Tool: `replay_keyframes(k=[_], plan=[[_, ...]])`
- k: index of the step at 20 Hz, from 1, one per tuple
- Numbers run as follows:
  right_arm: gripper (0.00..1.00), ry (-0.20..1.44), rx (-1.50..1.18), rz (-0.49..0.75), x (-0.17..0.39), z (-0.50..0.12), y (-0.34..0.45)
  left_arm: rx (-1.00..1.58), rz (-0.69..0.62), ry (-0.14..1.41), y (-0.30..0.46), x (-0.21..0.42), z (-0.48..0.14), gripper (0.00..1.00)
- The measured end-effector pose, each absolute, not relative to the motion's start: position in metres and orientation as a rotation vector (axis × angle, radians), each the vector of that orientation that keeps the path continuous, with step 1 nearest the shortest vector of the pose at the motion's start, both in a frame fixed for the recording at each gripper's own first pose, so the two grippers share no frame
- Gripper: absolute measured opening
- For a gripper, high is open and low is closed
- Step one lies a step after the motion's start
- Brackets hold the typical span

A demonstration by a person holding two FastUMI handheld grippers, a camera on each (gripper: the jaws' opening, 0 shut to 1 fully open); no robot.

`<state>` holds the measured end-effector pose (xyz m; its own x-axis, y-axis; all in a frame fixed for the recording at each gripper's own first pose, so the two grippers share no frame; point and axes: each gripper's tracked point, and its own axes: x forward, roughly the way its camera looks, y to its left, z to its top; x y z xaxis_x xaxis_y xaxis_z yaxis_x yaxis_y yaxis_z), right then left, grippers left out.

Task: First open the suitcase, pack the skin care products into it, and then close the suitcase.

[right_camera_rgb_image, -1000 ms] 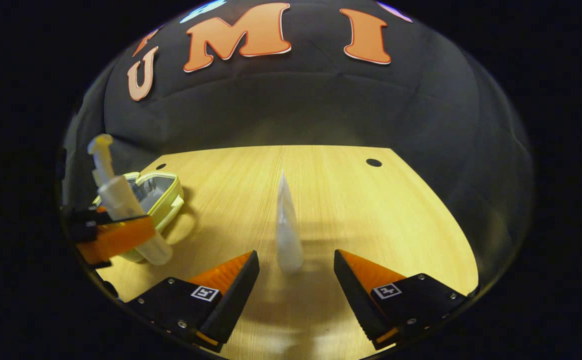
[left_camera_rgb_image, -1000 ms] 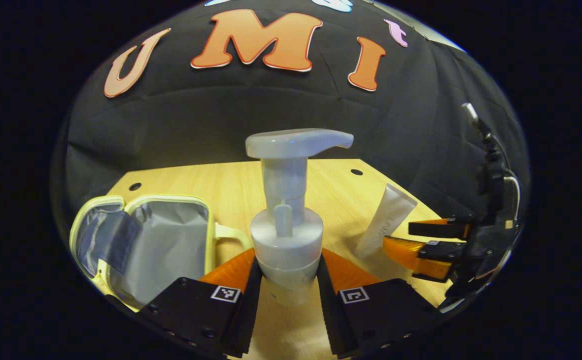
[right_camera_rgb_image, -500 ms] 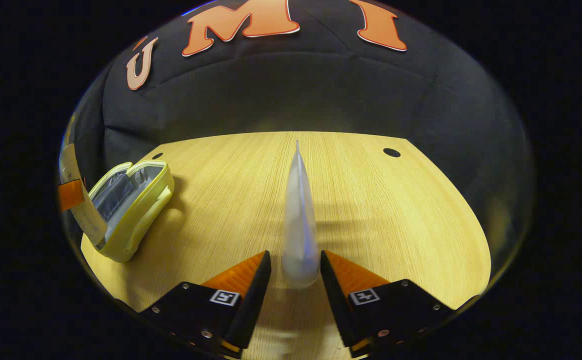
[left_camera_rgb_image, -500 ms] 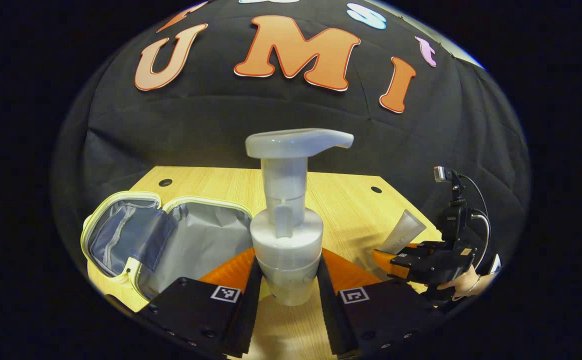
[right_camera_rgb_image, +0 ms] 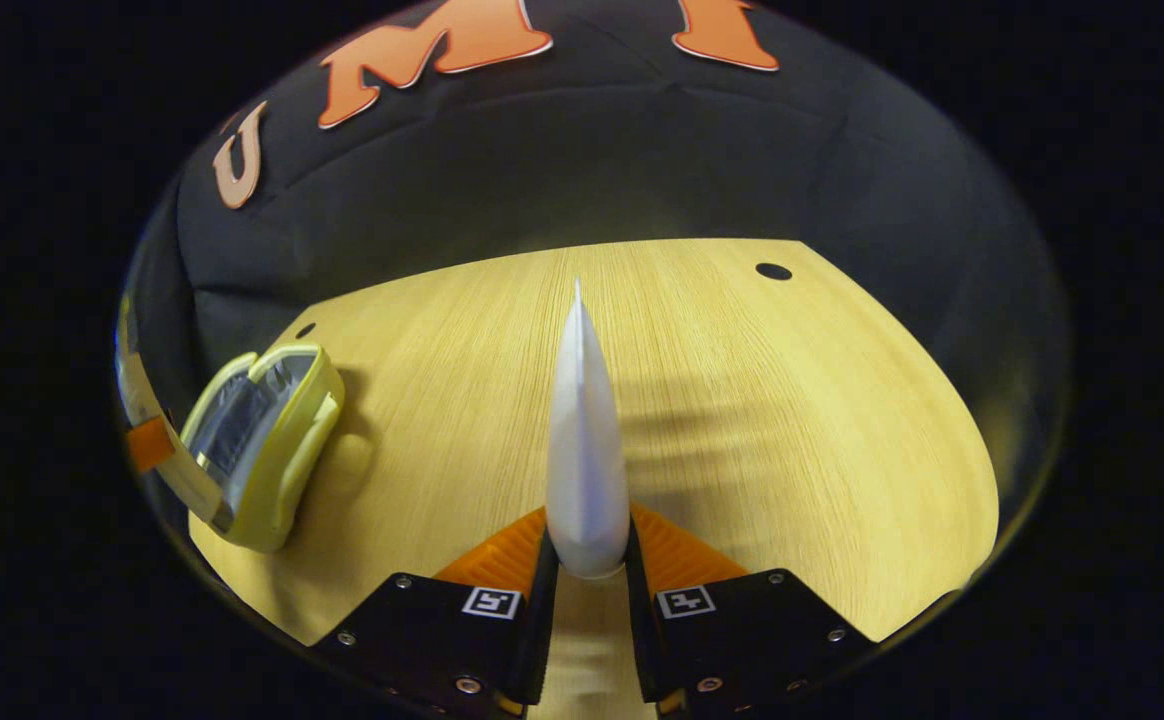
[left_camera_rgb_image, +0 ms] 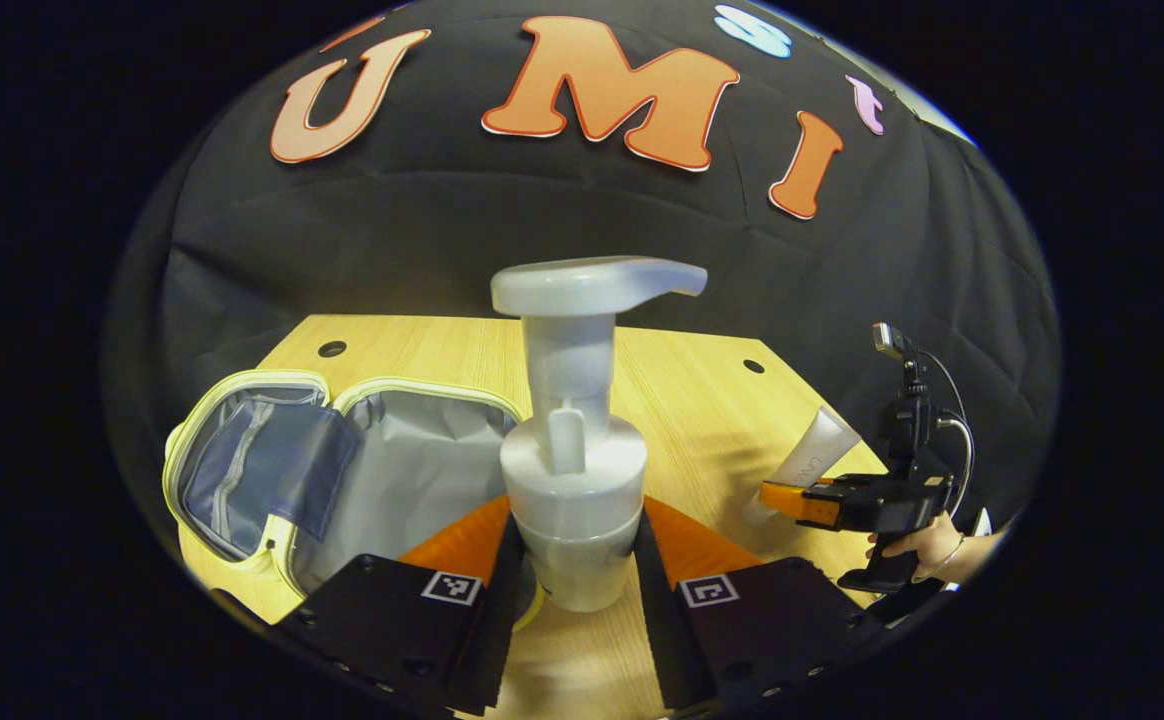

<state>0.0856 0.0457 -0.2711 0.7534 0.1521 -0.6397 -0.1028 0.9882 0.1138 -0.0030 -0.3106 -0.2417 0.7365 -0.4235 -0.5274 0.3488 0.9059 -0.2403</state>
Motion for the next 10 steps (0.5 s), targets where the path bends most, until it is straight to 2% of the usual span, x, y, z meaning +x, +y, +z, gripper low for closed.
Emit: replay_keyframes(k=[4,5,6,10], plan=[[0.35,0.717,0.156,0.148,0.074,-0.245,0.057,-0.138,-0.473,0.701,-0.27,0.012,-0.238,0.57],[0.31,0.727,0.176,0.15,0.07,-0.239,0.063,-0.125,-0.465,0.721,-0.253,0.017,-0.24,0.57],[0.35,0.73,0.195,0.152,0.067,-0.234,0.068,-0.108,-0.459,0.739,-0.239,0.023,-0.242,0.57],[0.35,0.733,0.209,0.148,0.059,-0.222,0.085,-0.031,-0.497,0.89,-0.203,0.034,-0.258,0.57]])
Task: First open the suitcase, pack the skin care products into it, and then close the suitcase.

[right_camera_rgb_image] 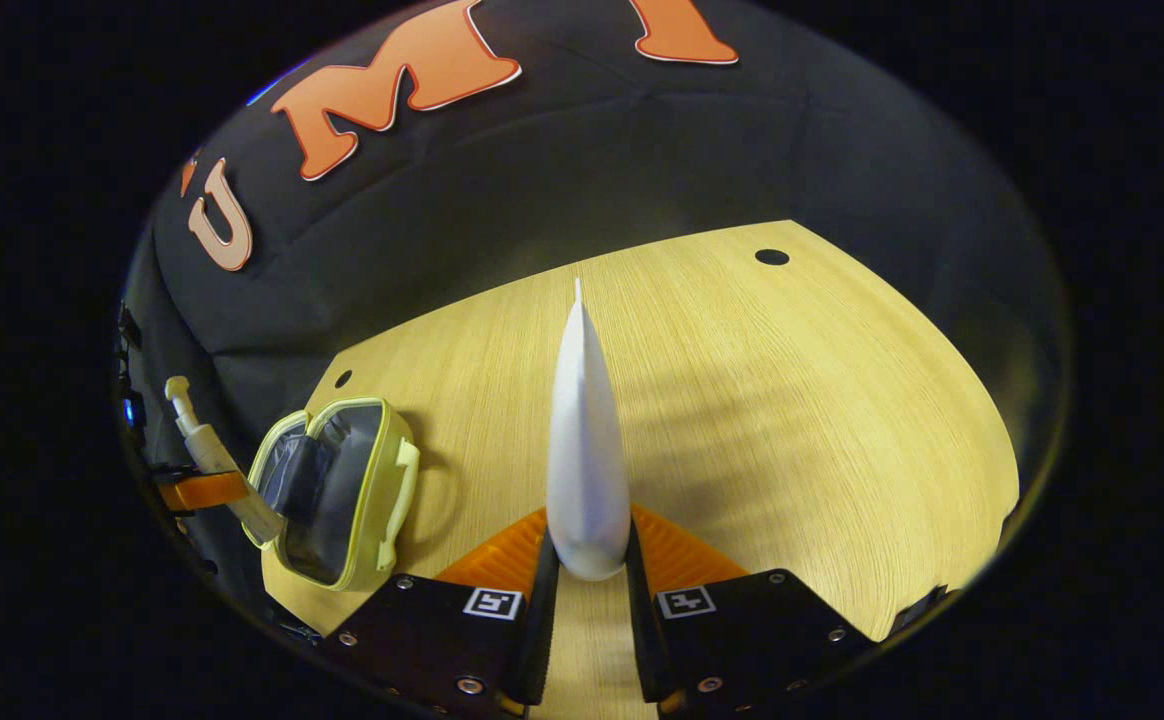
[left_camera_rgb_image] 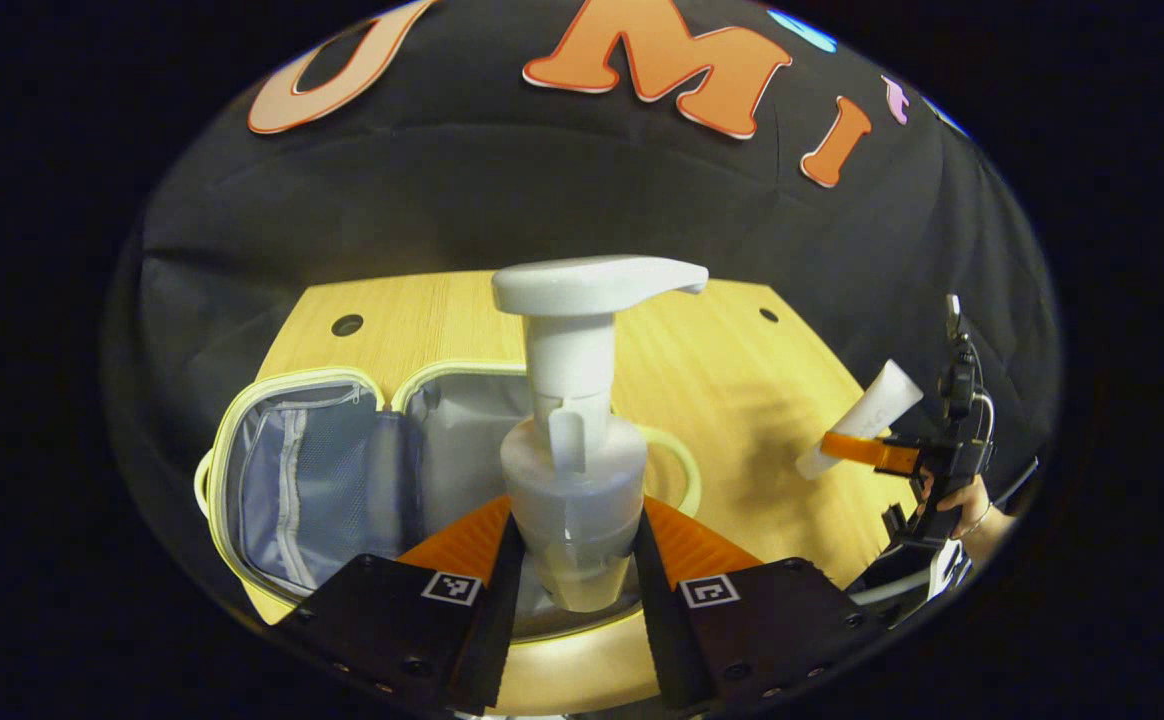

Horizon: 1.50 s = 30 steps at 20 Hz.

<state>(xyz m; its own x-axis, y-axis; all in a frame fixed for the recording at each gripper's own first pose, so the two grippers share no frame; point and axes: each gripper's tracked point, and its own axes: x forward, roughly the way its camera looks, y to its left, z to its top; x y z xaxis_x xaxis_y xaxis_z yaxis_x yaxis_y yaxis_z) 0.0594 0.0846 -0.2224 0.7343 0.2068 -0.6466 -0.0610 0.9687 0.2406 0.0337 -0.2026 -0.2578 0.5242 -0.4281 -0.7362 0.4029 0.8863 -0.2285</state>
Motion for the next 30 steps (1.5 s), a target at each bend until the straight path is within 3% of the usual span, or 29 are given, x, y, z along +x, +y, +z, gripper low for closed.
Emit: replay_keyframes(k=[6,7,8,13,15,16,25,28,30], plan=[[0.35,0.759,0.253,0.119,0.044,-0.217,0.108,0.077,-0.584,1.198,-0.182,0.042,-0.309,0.58],[0.4,0.767,0.259,0.117,0.041,-0.218,0.11,0.091,-0.597,1.238,-0.183,0.044,-0.316,0.58],[0.35,0.773,0.26,0.111,0.036,-0.22,0.112,0.104,-0.6,1.268,-0.184,0.049,-0.322,0.58],[0.35,0.809,0.274,0.076,0.021,-0.225,0.12,0.132,-0.617,1.379,-0.201,0.069,-0.349,0.58],[0.4,0.812,0.282,0.059,0.018,-0.223,0.119,0.134,-0.616,1.411,-0.208,0.072,-0.367,0.58],[0.35,0.812,0.282,0.053,0.017,-0.222,0.12,0.133,-0.614,1.427,-0.211,0.073,-0.375,0.58],[0.35,0.804,0.29,0.048,0.012,-0.207,0.13,0.077,-0.587,1.465,-0.225,0.082,-0.403,0.58],[0.35,0.8,0.283,0.057,0.012,-0.2,0.133,0.031,-0.591,1.449,-0.23,0.083,-0.399,0.63],[0.35,0.802,0.286,0.06,0.012,-0.196,0.135,0.003,-0.627,1.426,-0.241,0.078,-0.389,0.77]])
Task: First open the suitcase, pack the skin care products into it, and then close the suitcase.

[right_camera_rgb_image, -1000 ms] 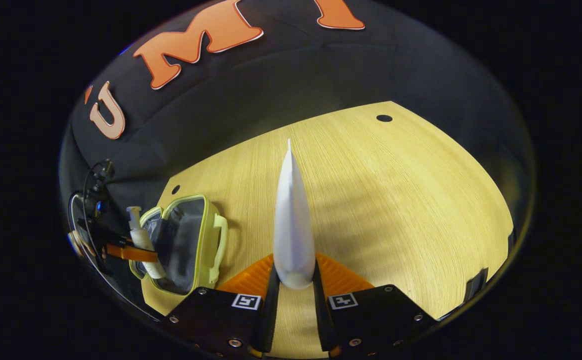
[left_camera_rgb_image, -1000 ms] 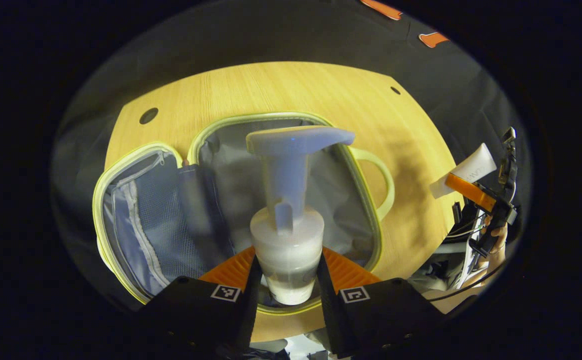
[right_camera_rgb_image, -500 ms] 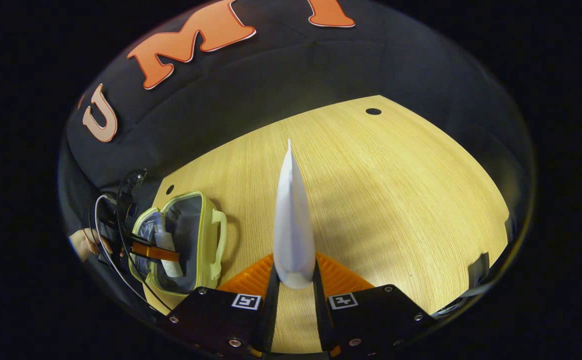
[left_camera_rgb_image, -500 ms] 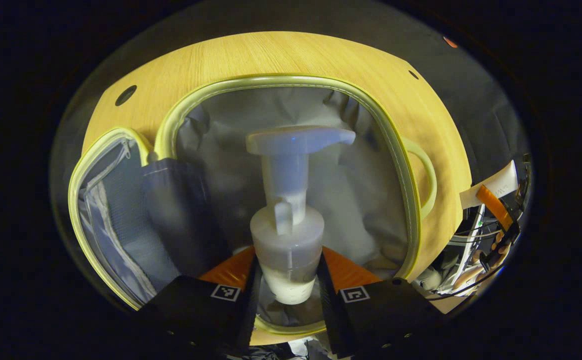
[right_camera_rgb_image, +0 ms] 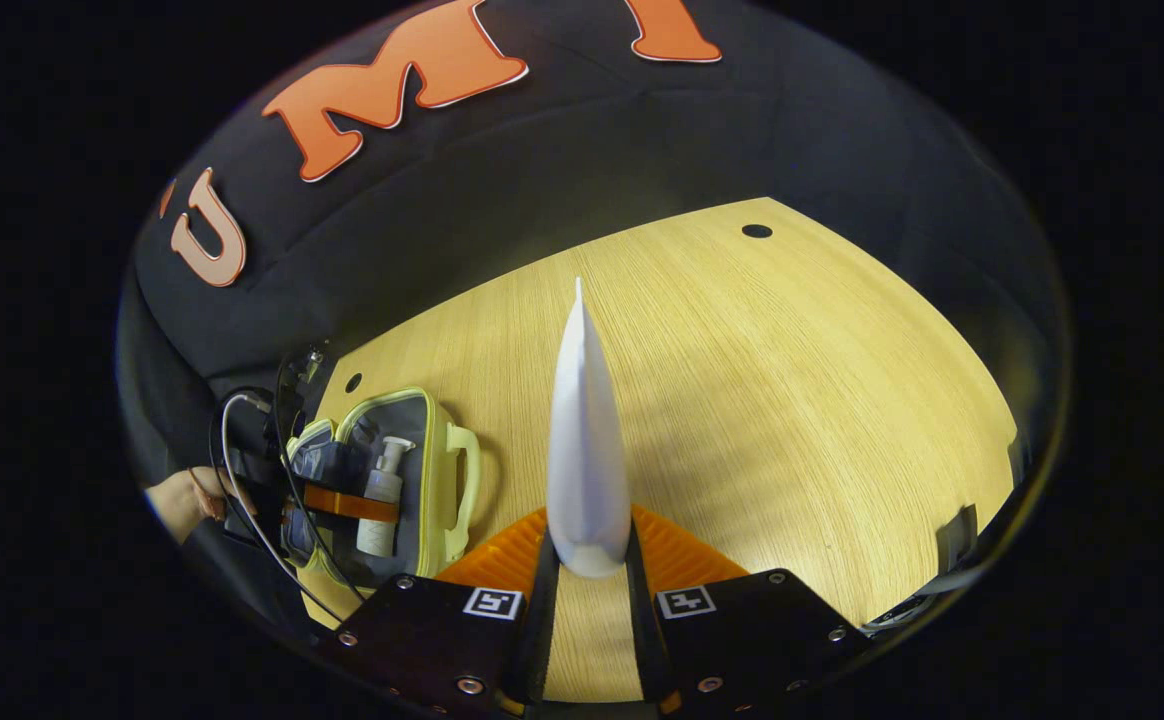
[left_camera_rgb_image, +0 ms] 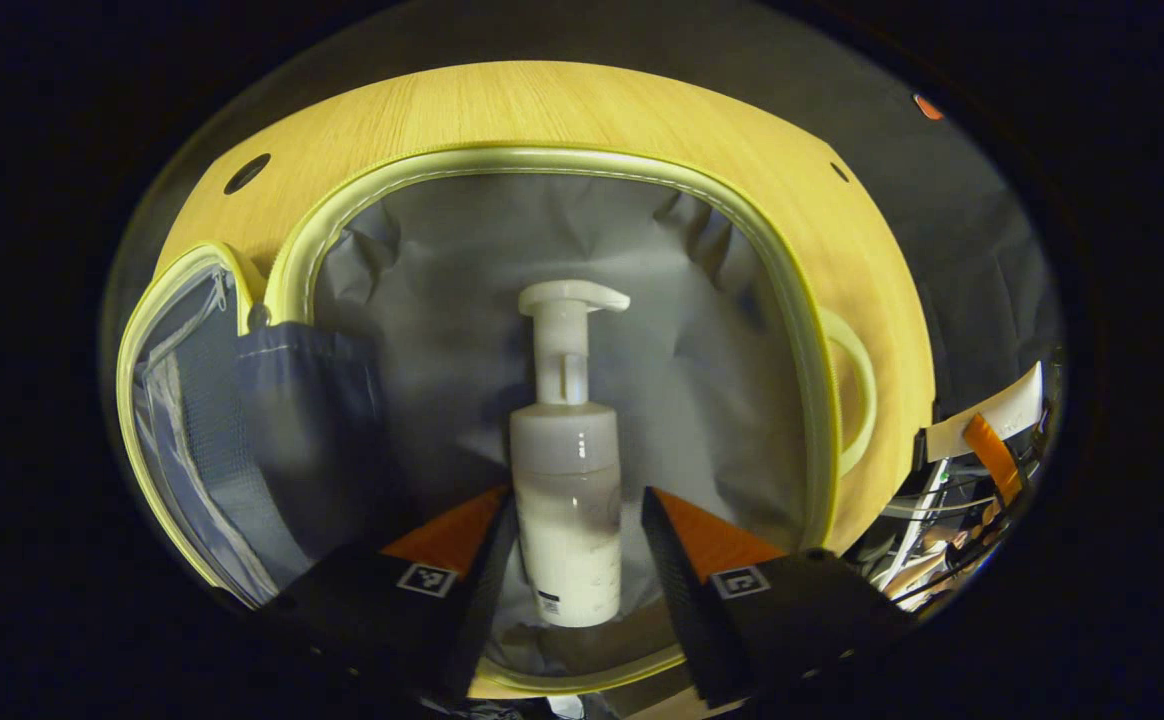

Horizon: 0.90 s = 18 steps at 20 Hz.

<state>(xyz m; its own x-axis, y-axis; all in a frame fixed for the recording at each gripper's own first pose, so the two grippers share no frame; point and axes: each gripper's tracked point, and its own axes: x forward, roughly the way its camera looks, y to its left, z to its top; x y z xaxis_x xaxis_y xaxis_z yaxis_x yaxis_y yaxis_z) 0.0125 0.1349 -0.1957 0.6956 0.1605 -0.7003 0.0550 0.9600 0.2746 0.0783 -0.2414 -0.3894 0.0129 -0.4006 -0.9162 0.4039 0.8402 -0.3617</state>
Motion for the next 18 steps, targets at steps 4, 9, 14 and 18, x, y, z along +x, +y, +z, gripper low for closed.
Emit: replay_keyframes(k=[4,9,14,18], plan=[[0.35,0.792,0.278,0.097,0.021,-0.175,0.145,0.016,-0.609,1.246,-0.233,0.088,-0.355,0.99],[0.35,0.857,0.247,0.202,0.026,-0.146,0.2,0.035,-0.621,0.88,-0.209,0.102,-0.271,0.99],[0.35,0.966,0.208,0.369,0.019,-0.13,0.294,-0.041,-0.523,0.533,-0.155,0.112,-0.197,0.98],[0.35,1.055,0.075,0.469,0.019,-0.162,0.363,-0.123,-0.378,0.374,-0.088,0.108,-0.171,0.98]])
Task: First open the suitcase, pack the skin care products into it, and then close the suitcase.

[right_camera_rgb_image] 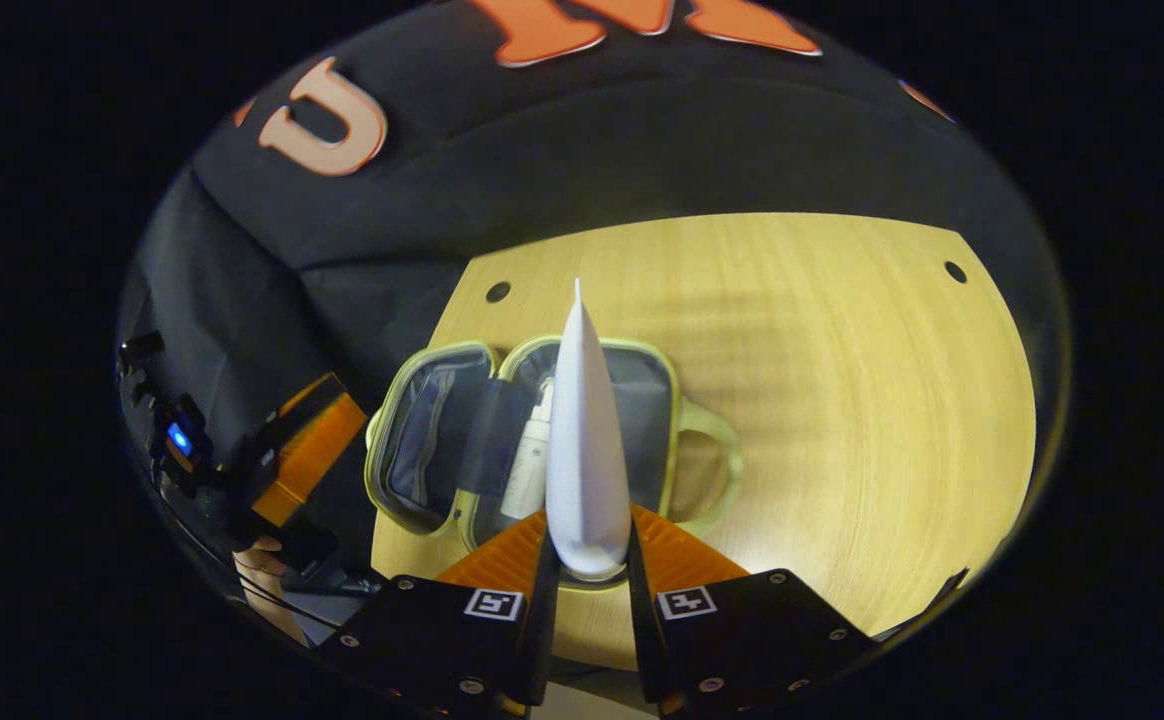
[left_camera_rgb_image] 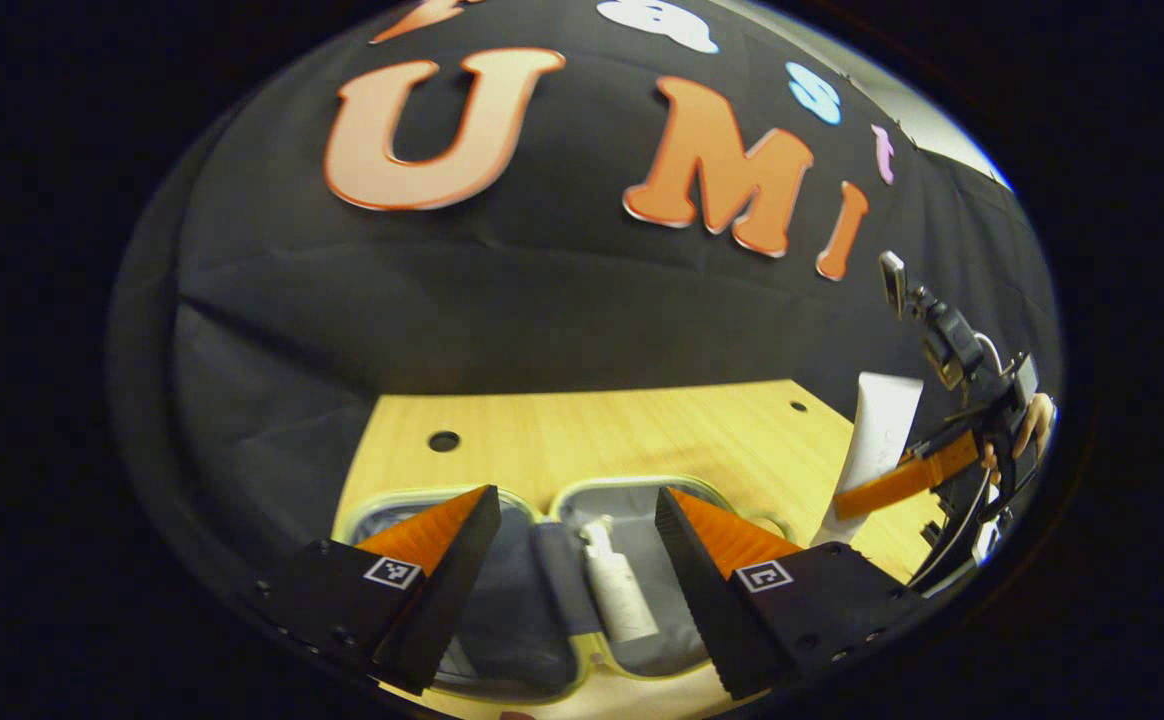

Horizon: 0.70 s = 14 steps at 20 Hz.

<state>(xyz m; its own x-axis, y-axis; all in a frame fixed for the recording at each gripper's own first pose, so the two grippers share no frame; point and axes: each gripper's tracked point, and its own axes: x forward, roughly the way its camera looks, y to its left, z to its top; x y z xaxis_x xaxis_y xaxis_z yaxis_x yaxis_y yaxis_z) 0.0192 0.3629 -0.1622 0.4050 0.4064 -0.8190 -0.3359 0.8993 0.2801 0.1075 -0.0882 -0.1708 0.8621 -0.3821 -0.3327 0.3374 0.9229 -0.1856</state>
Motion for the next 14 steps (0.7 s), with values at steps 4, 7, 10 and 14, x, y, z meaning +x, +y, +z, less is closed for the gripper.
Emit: replay_keyframes(k=[4,7,10,14], plan=[[0.35,1.233,0.018,0.476,0.015,-0.228,0.411,-0.143,-0.269,0.342,-0.006,0.08,-0.148,0.98],[0.35,1.334,-0.023,0.427,0.021,-0.273,0.417,-0.107,-0.21,0.374,0.04,0.063,-0.149,0.98],[0.36,1.41,0.018,0.381,0.026,-0.299,0.424,-0.116,-0.186,0.403,0.058,0.059,-0.171,0.98],[0.36,1.421,0.023,0.33,0.035,-0.316,0.425,-0.126,-0.155,0.42,0.074,0.054,-0.182,0.98]])
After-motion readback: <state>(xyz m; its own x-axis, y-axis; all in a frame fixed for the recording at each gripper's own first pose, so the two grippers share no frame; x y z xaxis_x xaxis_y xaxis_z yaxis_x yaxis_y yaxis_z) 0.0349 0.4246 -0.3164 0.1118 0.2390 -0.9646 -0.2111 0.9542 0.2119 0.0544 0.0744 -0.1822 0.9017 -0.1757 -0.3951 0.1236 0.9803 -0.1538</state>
